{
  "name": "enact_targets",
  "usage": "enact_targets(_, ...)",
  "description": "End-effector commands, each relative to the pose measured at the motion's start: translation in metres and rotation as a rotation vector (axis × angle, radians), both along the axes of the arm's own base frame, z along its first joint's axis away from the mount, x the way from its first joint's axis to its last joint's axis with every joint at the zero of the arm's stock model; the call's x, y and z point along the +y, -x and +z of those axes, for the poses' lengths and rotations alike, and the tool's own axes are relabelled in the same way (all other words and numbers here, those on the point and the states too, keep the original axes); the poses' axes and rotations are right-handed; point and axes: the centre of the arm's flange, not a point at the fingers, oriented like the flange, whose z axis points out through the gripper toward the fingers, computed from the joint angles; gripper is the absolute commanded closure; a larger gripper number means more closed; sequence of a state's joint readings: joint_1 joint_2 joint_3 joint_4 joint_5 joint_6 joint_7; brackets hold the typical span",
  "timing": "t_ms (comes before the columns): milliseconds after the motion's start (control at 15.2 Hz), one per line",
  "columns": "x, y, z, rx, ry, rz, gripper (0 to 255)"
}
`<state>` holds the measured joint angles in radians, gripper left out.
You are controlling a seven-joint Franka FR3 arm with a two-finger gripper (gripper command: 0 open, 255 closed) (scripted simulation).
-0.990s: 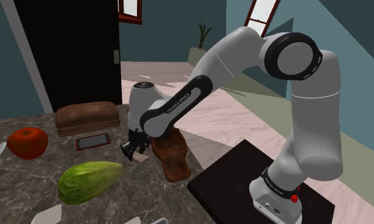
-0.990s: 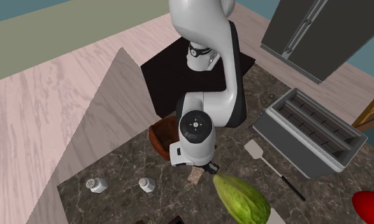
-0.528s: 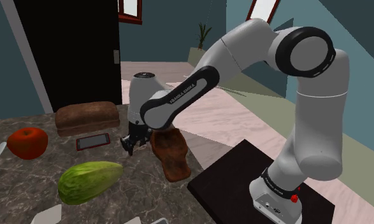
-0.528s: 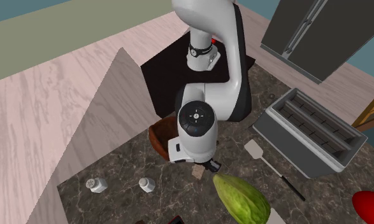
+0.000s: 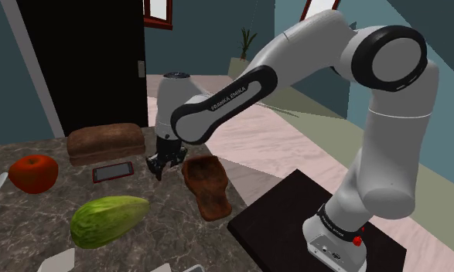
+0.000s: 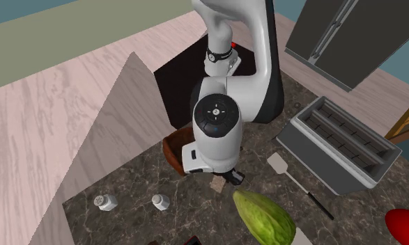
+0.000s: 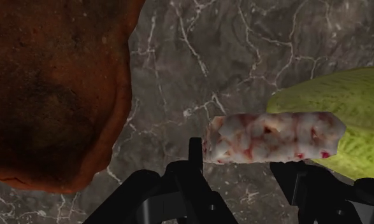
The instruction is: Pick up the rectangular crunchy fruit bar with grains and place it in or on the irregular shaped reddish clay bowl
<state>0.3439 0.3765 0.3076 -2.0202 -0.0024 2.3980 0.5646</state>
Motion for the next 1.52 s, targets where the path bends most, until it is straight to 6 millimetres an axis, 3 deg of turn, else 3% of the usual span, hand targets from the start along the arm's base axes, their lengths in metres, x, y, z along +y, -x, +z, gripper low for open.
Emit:
enact_targets(0, 0.001, -0.001, 0.010, 0.000, 0.000, 0.000, 255)
enact_targets(264, 0.001, -0.001, 0.027, 0.000, 0.000, 0.000, 255)
enact_targets(990, -0.139, 0.037, 0.029, 0.000, 0.000, 0.000, 255)
enact_targets(1056, -0.160, 0.043, 0.029, 0.000, 0.000, 0.000, 255)
enact_targets(1452, -0.160, 0.043, -0.002, 0.000, 0.000, 0.000, 255)
